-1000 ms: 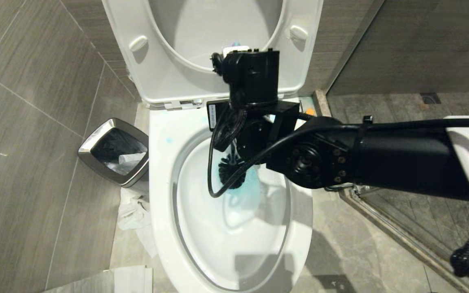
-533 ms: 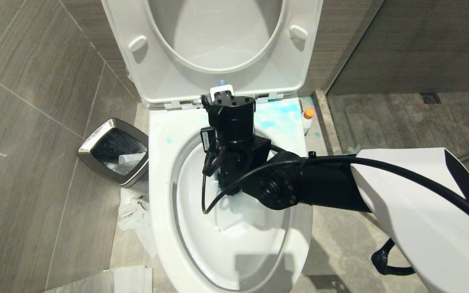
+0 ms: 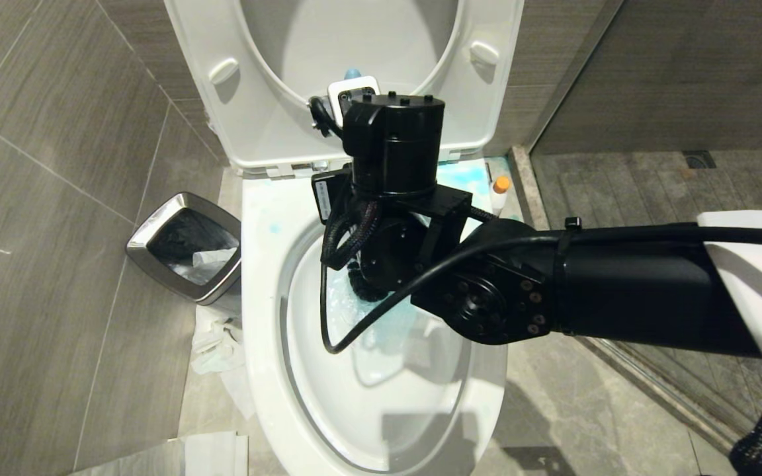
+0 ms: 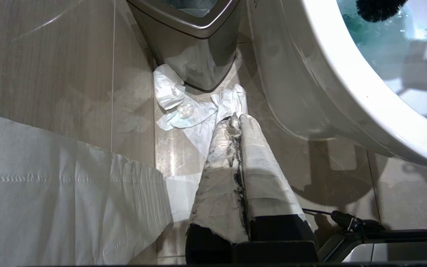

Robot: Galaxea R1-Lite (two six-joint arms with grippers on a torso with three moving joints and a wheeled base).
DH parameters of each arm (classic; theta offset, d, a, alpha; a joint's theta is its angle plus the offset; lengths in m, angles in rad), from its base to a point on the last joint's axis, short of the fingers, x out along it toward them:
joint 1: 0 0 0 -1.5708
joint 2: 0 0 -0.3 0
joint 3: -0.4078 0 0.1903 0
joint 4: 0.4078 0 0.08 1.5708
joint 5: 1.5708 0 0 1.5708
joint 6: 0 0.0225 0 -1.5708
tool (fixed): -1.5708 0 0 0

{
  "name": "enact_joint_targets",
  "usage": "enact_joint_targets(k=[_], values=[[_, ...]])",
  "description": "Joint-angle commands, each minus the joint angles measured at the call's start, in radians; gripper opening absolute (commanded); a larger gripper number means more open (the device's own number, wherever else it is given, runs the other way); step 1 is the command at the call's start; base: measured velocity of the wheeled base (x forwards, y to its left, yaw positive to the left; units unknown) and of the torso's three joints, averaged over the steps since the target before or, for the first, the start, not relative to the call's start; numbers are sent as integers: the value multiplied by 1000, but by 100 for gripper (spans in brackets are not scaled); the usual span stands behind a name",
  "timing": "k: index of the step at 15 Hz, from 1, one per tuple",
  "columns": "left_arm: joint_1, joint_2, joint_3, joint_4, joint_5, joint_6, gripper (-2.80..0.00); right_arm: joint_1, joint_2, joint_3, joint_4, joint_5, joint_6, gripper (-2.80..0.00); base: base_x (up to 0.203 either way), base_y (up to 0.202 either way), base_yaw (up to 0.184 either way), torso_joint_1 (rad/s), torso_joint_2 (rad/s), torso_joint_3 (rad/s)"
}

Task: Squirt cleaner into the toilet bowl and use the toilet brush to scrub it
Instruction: Scrub the toilet bowl

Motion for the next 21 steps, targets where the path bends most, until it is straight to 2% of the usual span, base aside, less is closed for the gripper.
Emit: enact_joint_targets(k=[1,5,7,11,13,16,21], values=[[-1,2,0,0,1,0,-280,6,-22,59,-86,26,-53,-280,0,0,0,0,0,0],[0,2,0,0,1,0,-280,-7,111,111,-351,56,-185,-280,0,0,0,0,0,0],[1,2,0,0,1,0,-280,-12,174,110,-433,70,-240,-280,0,0,0,0,0,0],[0,2,0,0,1,0,-280,-12,229,128,-476,67,-246,-280,0,0,0,0,0,0],[0,2,0,0,1,0,-280,-12,215,206,-486,67,-244,-280,0,0,0,0,0,0],[1,2,0,0,1,0,-280,-12,116,359,-527,67,-241,-280,0,0,0,0,0,0],[0,2,0,0,1,0,-280,-14,-36,373,-506,52,-247,-280,0,0,0,0,0,0]])
